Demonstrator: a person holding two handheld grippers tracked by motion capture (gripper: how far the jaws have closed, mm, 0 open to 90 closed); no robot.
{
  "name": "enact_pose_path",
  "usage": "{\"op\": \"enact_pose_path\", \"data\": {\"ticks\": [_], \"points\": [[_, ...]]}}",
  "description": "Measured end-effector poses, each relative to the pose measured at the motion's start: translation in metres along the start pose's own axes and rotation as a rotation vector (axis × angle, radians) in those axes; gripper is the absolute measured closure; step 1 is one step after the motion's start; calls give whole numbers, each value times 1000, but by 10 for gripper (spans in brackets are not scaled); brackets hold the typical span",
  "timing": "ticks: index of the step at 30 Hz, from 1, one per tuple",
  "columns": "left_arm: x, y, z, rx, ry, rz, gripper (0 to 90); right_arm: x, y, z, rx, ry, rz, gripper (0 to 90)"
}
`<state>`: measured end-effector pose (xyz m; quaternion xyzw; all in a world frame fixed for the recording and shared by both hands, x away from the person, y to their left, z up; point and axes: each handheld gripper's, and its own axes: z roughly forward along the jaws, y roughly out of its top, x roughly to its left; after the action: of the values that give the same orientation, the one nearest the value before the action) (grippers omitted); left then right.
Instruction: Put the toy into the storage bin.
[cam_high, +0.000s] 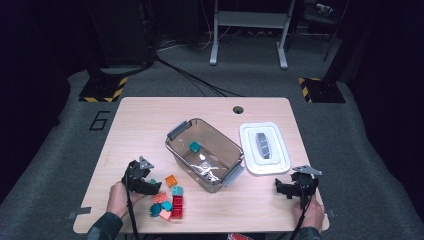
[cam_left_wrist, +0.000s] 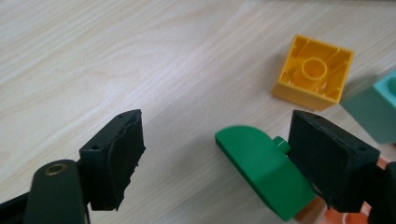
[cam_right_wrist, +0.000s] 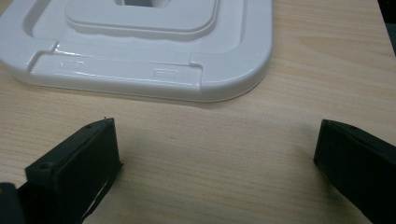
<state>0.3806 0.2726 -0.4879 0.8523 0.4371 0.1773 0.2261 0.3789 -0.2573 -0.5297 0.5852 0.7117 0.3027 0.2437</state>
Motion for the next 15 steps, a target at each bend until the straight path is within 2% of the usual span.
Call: {"op": "enact_pose_path", "data": {"ticks": [5, 6, 11, 14, 15], "points": [[5, -6, -2, 2, -6, -4, 243, 0, 0, 0, 0, 0, 0, 0], [6, -8, -2, -13, -22, -18, 267, 0, 0, 0, 0, 0, 0, 0], [9, -10, -1, -39, -60, -50, 436, 0, 0, 0, 0, 0, 0, 0], [7, -9, 0, -28, -57, -43, 560, 0, 0, 0, 0, 0, 0, 0], [6, -8, 0, -24, -51, -41, 562, 0, 0, 0, 0, 0, 0, 0]]}}
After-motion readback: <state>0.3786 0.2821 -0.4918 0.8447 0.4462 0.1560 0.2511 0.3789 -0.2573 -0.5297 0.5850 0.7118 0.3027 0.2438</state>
